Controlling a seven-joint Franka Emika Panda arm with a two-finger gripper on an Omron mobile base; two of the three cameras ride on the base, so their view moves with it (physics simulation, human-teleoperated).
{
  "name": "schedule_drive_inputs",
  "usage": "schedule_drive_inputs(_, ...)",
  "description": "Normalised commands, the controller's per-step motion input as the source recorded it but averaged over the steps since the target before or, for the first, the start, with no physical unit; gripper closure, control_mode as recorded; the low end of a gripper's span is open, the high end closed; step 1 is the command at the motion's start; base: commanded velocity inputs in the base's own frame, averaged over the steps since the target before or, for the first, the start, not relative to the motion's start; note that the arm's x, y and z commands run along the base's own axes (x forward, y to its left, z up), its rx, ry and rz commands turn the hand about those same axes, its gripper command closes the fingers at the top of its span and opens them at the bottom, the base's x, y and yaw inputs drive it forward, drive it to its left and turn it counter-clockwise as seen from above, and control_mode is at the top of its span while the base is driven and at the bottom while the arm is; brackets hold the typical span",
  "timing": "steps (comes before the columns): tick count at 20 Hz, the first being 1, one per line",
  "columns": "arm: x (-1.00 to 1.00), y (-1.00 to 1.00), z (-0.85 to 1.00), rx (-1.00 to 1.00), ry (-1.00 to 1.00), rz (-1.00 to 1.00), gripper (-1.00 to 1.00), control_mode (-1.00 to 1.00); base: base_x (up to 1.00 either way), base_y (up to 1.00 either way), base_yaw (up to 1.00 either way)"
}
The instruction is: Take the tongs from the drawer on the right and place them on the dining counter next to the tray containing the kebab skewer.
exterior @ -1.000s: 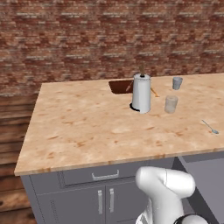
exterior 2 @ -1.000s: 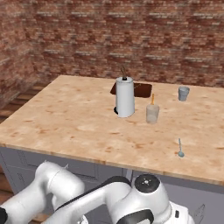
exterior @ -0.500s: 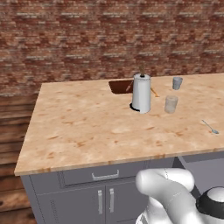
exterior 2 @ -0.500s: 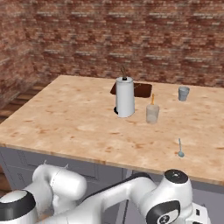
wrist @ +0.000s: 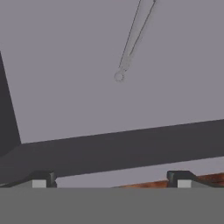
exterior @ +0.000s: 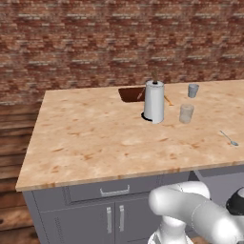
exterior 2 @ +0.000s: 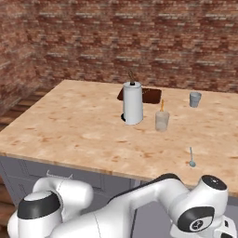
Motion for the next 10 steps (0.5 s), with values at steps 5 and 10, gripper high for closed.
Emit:
schedule_drive_inputs(5, 0.0, 0.0, -0.05, 0.0, 0.0, 0.0, -1.0, -1.0, 0.0, 0.0, 0.0)
schedule_drive_inputs(10, 0.0, 0.02, -0.13, 0.0, 0.0, 0.0, -1.0, -1.0, 0.0, 0.0, 0.0)
